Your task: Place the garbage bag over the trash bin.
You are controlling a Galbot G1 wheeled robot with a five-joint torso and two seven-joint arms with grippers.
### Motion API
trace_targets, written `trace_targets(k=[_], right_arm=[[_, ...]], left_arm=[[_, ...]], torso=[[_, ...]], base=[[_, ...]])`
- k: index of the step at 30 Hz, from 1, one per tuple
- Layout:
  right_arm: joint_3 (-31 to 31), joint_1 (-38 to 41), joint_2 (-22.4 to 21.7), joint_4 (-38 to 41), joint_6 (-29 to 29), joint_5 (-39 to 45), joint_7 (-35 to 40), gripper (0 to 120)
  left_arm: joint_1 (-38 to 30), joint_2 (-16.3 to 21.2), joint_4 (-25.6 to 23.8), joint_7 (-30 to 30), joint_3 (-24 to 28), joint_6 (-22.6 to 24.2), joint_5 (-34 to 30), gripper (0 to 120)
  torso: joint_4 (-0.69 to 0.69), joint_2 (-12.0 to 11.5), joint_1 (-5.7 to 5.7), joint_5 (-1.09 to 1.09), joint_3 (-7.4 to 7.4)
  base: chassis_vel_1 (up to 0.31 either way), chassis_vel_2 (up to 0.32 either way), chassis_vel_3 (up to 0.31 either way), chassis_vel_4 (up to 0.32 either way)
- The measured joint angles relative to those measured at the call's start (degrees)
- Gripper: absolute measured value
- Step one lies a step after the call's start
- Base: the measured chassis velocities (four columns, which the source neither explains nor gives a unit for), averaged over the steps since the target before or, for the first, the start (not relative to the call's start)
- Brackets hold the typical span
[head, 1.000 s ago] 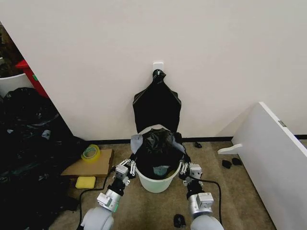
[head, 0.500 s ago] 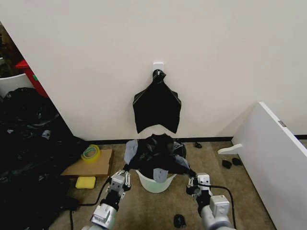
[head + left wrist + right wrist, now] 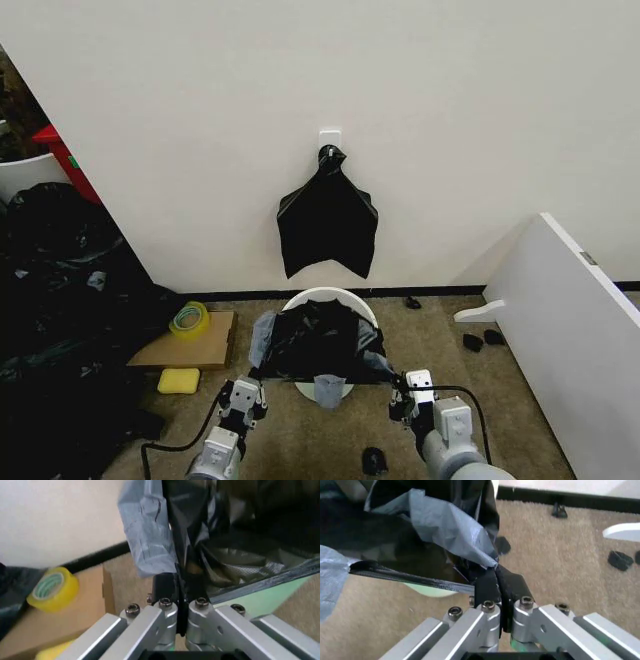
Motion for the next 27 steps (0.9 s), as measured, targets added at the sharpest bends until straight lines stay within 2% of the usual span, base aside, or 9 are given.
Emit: trace_targets(k=[7,16,27], right_arm=[[-0.02,2.26,0.27,-3.47,-2.83,-0.15,0.24,0],[0.05,6.96,2.35,-11.28,-2.49,-0.43,-0.9,0],[-0.46,9.84,4.25,-15.5,-1.92,-1.29,-2.27,0]], left_arm=[[-3.96,-1.15,3.57,-0.44,1.46,1.44,-0.08,0],[-6.62,-4.28,8.76,0.08,2.12,1.33,0.01,0],[-8.39,-6.25,12.45,0.94,2.11,1.05,0.13,0]], torso=[[-0.01,0.0,0.0,0.0,0.0],[0.0,0.0,0.0,0.0,0.0],[-0.01,0.0,0.0,0.0,0.0]], base=[[0.0,0.0,0.0,0.0],[0.0,0.0,0.0,0.0],[0.0,0.0,0.0,0.0]])
